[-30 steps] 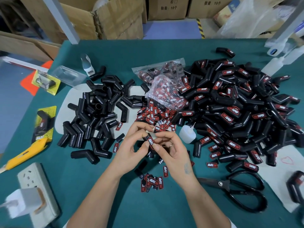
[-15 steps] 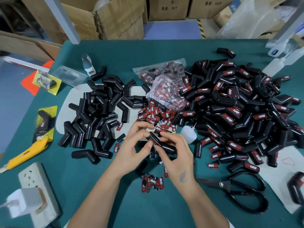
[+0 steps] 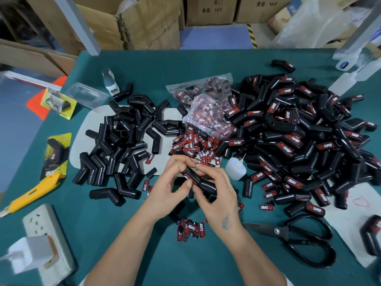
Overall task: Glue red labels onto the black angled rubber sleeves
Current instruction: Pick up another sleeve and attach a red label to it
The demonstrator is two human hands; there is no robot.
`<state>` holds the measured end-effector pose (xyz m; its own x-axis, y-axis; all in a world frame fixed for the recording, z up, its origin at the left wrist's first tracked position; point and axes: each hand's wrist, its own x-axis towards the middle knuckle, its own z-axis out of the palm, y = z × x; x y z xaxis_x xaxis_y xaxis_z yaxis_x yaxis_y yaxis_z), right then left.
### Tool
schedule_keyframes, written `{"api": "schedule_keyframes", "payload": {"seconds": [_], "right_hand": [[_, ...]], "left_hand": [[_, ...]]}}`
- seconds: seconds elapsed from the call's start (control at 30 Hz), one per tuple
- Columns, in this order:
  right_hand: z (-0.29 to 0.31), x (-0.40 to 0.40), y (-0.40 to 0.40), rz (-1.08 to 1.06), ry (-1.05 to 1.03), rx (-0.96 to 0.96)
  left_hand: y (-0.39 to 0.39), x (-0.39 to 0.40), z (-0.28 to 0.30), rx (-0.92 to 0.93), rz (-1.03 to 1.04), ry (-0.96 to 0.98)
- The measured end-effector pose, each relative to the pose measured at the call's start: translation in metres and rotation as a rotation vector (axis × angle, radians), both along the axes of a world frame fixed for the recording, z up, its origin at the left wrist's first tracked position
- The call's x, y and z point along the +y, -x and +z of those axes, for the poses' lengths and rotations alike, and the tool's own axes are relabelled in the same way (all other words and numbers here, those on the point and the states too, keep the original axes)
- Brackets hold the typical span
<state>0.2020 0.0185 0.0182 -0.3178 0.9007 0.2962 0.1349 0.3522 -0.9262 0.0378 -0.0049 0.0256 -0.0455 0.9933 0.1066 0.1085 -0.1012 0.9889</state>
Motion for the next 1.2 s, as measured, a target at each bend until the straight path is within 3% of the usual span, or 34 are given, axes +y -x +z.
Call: {"api": "schedule_keyframes", "payload": {"seconds": [0.43,1.2], "right_hand": [[-0.006,-0.002,-0.001,-0.087,-0.035,-0.074],[-0.002,-0.001,0.0,-0.05,0.022,-0.045]], "left_hand": [[0.002,0.001,0.011,0.188,0.013,-0.005],[-0.002,-0.001,0.007,0.123,0.02,0.007]]}}
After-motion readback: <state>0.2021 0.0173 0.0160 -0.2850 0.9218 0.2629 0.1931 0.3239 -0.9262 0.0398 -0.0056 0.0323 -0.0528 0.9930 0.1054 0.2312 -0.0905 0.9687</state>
